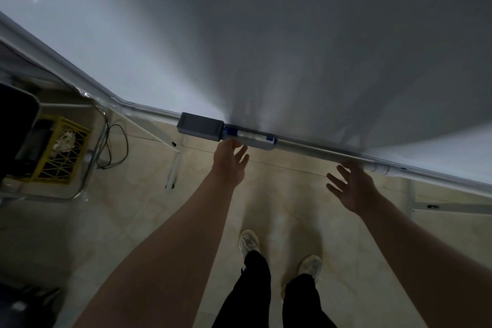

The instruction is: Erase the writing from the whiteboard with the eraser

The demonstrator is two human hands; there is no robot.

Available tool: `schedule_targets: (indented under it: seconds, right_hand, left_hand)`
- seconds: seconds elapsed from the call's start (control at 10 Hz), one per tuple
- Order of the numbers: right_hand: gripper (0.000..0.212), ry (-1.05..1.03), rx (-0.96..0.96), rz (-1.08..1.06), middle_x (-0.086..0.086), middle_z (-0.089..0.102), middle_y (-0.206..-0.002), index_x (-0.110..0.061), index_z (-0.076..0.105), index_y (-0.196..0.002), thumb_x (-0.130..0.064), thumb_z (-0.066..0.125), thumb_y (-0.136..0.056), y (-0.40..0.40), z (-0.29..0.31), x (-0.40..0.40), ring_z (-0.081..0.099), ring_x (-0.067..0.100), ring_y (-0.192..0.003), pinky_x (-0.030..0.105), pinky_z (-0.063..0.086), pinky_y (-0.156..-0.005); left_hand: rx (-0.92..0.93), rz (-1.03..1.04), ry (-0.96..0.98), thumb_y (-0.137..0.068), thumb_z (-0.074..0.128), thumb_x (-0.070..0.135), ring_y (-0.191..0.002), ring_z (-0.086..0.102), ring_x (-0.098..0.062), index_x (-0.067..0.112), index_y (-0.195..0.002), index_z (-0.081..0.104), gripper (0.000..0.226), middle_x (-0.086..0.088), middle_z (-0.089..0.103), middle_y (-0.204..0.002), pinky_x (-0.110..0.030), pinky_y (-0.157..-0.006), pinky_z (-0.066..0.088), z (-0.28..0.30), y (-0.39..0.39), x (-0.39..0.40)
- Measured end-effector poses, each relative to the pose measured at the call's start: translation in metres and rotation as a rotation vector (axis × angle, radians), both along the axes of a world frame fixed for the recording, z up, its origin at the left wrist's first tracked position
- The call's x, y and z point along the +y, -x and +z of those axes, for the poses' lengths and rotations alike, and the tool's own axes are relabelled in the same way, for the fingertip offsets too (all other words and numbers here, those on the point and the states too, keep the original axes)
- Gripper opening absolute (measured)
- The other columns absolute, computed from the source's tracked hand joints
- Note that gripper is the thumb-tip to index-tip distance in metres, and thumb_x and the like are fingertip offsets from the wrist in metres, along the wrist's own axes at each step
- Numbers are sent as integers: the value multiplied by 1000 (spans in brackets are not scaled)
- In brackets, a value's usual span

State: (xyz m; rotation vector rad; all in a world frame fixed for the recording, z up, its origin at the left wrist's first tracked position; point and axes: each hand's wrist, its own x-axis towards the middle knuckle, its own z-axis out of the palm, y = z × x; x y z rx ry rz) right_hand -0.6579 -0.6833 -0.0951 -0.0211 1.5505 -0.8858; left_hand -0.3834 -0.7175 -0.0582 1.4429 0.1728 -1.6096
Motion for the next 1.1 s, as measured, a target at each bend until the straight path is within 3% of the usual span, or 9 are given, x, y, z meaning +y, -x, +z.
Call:
schedule_targets:
  seconds: [0.1, 0.3, 0.4, 0.5, 0.6, 0.7, 0.8, 1.0, 1.1]
  right_hand:
    - [16, 6, 0, 19, -2, 48, -131, -21, 55, -111, -31, 48, -99, 5, 0, -3, 58, 30, -111, 45, 43, -91]
    - [12, -2, -11, 56, 0, 52, -129, -21, 58, -96, -29, 49, -97, 18, 4, -17, 61, 26, -100, 46, 43, -96]
    - [10, -12, -16, 64, 1, 52, -129, -21, 58, -94, -27, 50, -96, 19, 6, -19, 60, 29, -106, 46, 43, -97]
    - [24, -27, -38, 52, 1, 56, -124, -20, 58, -91, -34, 43, -101, 17, 5, -16, 62, 28, -103, 43, 45, -89]
    - [27, -14, -28, 0, 1, 59, -118, -16, 58, -99, -39, 42, -102, 21, 3, -10, 63, 28, -102, 41, 46, -85]
    - [13, 19, -21, -20, 2, 59, -118, -21, 51, -109, -26, 47, -98, 27, 7, -11, 63, 29, -102, 40, 46, -88]
    - [9, 16, -52, -2, 3, 58, -124, -18, 56, -97, -23, 49, -96, 33, 11, -20, 62, 31, -109, 44, 44, -96]
    - [9, 8, -114, -9, 4, 61, -125, -18, 57, -91, -23, 51, -96, 45, 18, -13, 61, 34, -112, 45, 44, -98]
    - [15, 5, -111, 2, 6, 63, -125, -17, 57, -93, -25, 46, -100, 49, 25, 10, 61, 31, -110, 41, 46, -92]
  left_hand:
    - [1, 1, 17, -90, 37, 3, -120, 52, -28, 13, -65, 39, 27, -6, 55, -102, -38, -106, 34, 0, 0, -2]
    - [-14, -11, 14, -90, 38, 6, -120, 53, -25, 14, -67, 42, 25, -2, 56, -97, -36, -101, 36, 0, 7, -9]
    - [-30, -6, 7, -89, 38, 5, -119, 54, -24, 14, -67, 43, 24, -2, 56, -97, -36, -100, 37, -2, 10, -12]
    - [-58, -6, -6, -88, 40, 4, -118, 55, -22, 14, -72, 45, 19, -4, 57, -110, -37, -104, 37, -7, 13, -11]
    - [-61, -22, 1, -88, 42, 7, -119, 54, -22, 15, -70, 44, 20, -2, 57, -106, -38, -106, 34, -6, 22, -9]
    - [-51, -47, 23, -89, 43, 8, -119, 53, -22, 14, -81, 50, 12, -2, 57, -108, -38, -108, 33, -4, 38, -8]
    - [-78, -58, 30, -89, 45, 6, -117, 53, -23, 14, -89, 50, 10, -2, 57, -111, -38, -105, 35, -6, 45, -9]
    - [-115, -148, -1, -85, 45, 6, -116, 54, -27, 14, -84, 47, 8, -6, 55, -117, -40, -95, 39, -7, 49, -2]
    - [-124, -128, -53, -89, 46, 7, -111, 57, -29, 12, -87, 49, 6, -8, 55, -107, -40, -94, 42, 1, 64, 10]
